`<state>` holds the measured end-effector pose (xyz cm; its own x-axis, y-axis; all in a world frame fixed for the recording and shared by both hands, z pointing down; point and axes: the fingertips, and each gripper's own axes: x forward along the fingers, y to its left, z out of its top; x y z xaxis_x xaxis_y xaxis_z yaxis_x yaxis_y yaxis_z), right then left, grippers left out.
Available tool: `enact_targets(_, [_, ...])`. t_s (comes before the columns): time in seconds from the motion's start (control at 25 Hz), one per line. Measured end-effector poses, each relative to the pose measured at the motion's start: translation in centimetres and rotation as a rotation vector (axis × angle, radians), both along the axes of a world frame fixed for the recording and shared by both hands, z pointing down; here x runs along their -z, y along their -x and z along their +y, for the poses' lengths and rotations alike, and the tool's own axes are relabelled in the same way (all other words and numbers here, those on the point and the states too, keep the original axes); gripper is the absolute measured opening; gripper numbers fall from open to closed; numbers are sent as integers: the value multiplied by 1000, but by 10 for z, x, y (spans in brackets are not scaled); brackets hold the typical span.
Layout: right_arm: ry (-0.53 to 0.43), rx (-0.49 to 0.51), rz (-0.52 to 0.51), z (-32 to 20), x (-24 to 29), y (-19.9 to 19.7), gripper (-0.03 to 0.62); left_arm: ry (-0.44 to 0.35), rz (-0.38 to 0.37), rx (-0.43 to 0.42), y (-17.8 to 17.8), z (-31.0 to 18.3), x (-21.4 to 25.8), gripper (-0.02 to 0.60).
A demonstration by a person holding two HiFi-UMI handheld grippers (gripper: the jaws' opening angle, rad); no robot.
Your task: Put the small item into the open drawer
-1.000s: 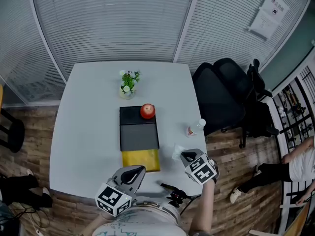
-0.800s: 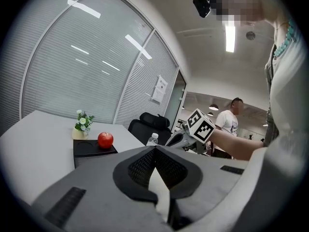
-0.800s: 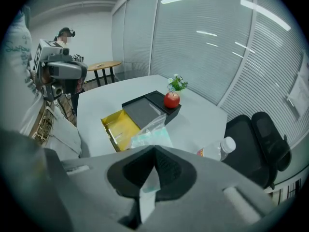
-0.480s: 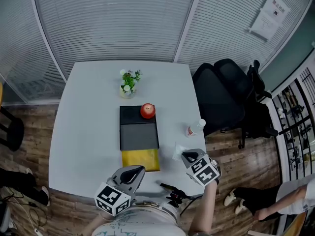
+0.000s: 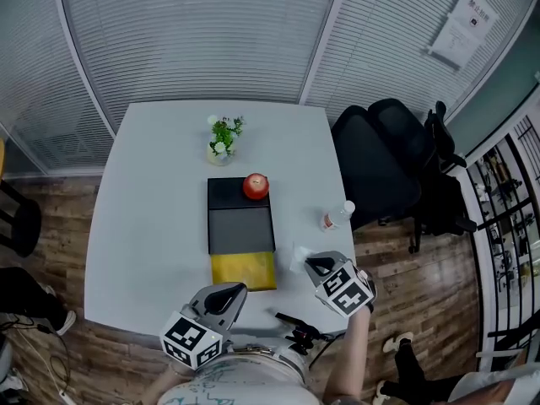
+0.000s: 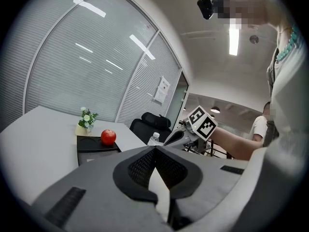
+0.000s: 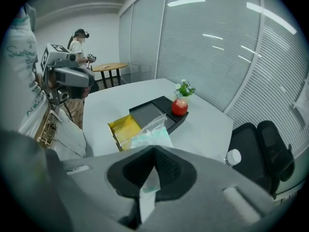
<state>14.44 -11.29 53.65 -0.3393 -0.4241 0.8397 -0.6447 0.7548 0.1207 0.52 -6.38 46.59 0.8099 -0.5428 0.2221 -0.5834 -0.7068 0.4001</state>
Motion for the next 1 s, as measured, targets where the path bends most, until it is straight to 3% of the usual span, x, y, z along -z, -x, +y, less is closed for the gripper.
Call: enact_targets(1.0, [-13, 314, -56, -11, -6, 140, 3, 24, 19, 52, 45, -19, -6, -3])
